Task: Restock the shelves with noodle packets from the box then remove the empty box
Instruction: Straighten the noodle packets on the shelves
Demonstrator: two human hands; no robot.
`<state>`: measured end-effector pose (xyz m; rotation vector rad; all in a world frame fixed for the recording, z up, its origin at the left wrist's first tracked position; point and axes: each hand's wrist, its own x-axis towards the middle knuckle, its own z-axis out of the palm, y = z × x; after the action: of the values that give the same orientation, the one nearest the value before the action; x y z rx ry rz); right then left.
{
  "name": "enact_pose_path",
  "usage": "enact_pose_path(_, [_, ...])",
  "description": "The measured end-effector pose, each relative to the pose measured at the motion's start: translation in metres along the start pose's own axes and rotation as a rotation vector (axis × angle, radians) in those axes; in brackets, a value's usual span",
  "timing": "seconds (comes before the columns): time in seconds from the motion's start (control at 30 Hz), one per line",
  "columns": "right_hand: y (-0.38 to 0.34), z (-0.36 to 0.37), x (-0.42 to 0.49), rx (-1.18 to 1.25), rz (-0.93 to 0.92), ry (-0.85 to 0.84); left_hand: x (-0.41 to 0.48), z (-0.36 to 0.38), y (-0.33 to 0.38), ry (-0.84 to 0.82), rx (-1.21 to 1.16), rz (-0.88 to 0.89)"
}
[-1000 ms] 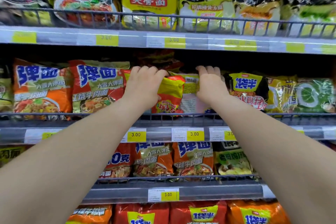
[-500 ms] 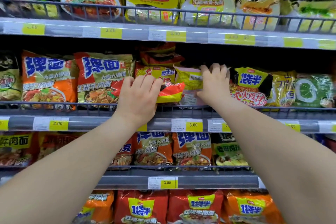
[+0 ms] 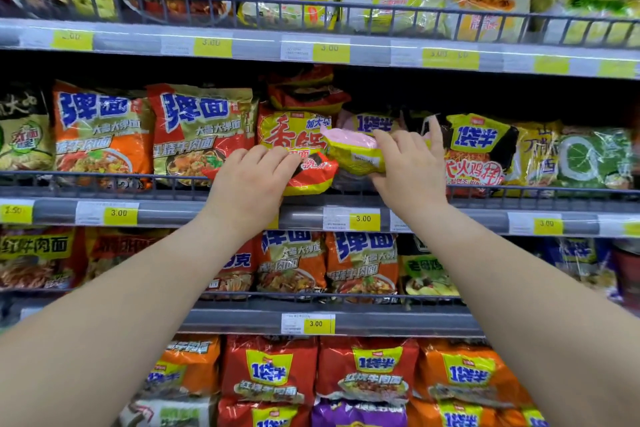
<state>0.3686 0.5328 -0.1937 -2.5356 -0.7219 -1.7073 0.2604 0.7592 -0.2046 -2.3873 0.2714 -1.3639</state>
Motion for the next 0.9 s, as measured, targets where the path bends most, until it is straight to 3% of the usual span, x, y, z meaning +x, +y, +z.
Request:
enact_pose_path(0.17, [-0.005, -0.006, -0.022, 0.024, 0.021, 0.001, -0.008, -0.006, 0.0, -0.144, -0.086, -0.011])
enact_pose_path(0.37, [0.001, -0.014, -0.024, 0.141, 0.105, -0.26, -0.006, -0.011, -0.001, -0.275, -0.134, -0.037])
enact_pose_path(0.47, [0.009, -0.021, -0.018, 0.315, 0.149, -0.345, -0.005, -0.007, 0.001, -0.411, -0.175, -0.148])
enact_pose_path(0.6, [0.017, -0.025, -0.02, 0.652, 0.28, -0.257, -0.006, -0.002, 0.006, -0.492, -0.227, -0.317])
enact_pose_path(0.77, [0.023, -0.02, -0.037, 0.608, 0.256, -0.43, -0.01, 0.005, 0.021, -0.451, -0.048, -0.357])
enact_pose_path(0.9, [0.021, -0.022, -0.042, 0.488, 0.18, -0.461, -0.009, 0.01, 0.026, -0.53, -0.077, -0.375])
